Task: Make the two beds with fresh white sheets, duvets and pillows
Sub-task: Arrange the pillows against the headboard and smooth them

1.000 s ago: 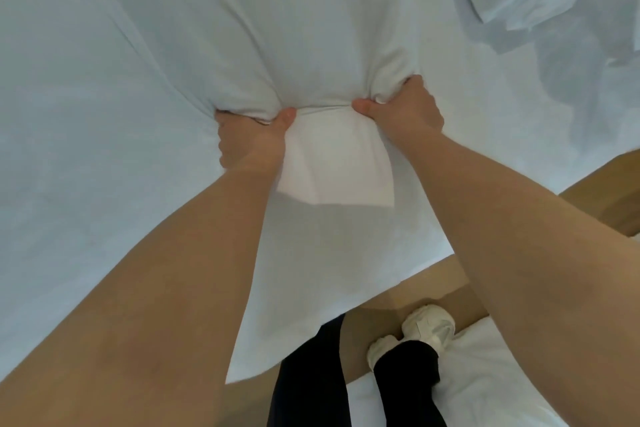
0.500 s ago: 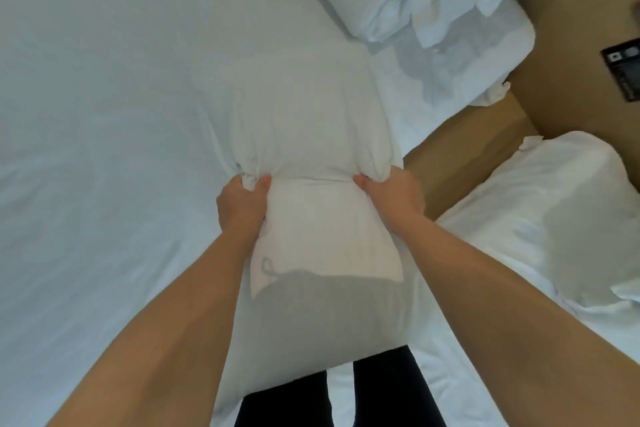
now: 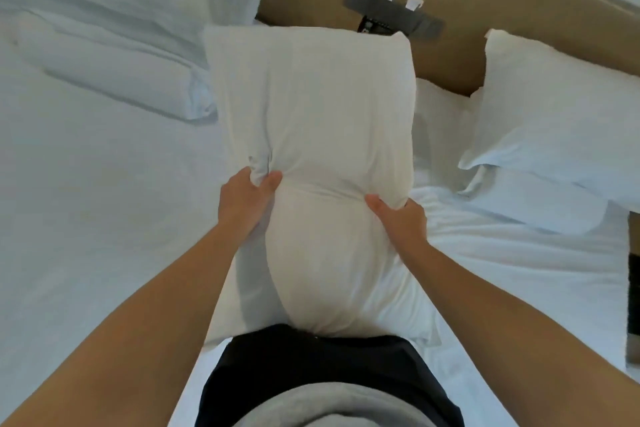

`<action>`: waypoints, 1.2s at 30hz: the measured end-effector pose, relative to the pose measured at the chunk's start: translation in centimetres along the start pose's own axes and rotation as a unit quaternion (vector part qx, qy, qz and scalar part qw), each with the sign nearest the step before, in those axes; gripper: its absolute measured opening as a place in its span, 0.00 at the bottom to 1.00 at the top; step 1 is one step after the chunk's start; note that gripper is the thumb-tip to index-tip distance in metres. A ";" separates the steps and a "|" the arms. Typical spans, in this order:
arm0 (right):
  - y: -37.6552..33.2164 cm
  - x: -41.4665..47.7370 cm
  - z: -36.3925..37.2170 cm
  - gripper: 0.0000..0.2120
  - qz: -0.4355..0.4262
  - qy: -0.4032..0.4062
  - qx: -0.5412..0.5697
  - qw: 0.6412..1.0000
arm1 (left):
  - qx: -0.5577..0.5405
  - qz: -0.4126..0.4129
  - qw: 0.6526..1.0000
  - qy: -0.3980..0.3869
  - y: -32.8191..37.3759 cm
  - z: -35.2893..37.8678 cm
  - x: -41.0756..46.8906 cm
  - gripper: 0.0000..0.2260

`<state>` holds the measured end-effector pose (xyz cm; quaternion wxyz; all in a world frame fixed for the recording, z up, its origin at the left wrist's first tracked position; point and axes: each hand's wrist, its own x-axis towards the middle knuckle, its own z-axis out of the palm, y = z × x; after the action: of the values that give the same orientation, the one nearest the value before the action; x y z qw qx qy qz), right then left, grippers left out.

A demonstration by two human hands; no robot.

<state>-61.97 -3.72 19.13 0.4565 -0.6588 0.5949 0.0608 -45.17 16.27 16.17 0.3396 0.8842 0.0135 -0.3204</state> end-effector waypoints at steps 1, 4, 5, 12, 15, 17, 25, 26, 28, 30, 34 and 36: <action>0.7 -0.2 -1.8 0.20 0.006 0.012 0.021 1.000 | 0.009 0.015 1.000 -0.008 1.6 1.0 -0.6 0.19; 2.5 0.1 -6.6 0.19 0.029 0.046 0.087 0.995 | 0.025 0.065 0.997 -0.026 6.6 3.8 -1.7 0.16; 2.7 0.4 -8.1 0.20 0.033 0.058 0.110 0.992 | 0.023 0.083 0.996 -0.032 8.6 4.7 -1.8 0.16; 4.9 2.6 -19.8 0.16 0.057 0.201 0.245 0.947 | 0.028 0.237 0.967 -0.090 24.9 14.1 -3.5 0.15; 4.9 3.7 -24.5 0.16 0.065 0.269 0.312 0.909 | 0.004 0.322 0.940 -0.114 32.0 18.7 -4.1 0.16; 4.8 4.7 -27.4 0.15 0.072 0.316 0.348 0.880 | -0.004 0.370 0.920 -0.130 36.6 22.2 -4.3 0.17; 2.4 12.2 -37.4 0.16 0.121 0.463 0.464 0.745 | 0.055 0.522 0.815 -0.244 55.9 37.6 -3.6 0.21; 2.0 13.0 -38.4 0.17 0.127 0.479 0.478 0.725 | 0.069 0.542 0.797 -0.257 58.1 39.2 -3.7 0.21; 1.1 14.9 -40.5 0.18 0.139 0.505 0.494 0.694 | 0.092 0.569 0.769 -0.278 62.3 42.2 -4.1 0.21; 0.6 16.8 -42.9 0.17 0.148 0.529 0.506 0.665 | 0.109 0.589 0.741 -0.303 66.7 45.2 -5.1 0.21; 0.8 22.5 -47.5 0.18 0.163 0.561 0.498 0.641 | 0.185 0.600 0.720 -0.296 73.9 51.3 -6.3 0.17; 2.1 26.4 -49.2 0.25 0.205 0.525 0.495 0.662 | 0.283 0.595 0.699 -0.277 75.4 54.9 -4.6 0.18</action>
<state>-78.97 -55.89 29.90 0.3036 -0.1199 0.7982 -0.5063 -61.19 -74.26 32.51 0.1814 0.6334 -0.7018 -0.2708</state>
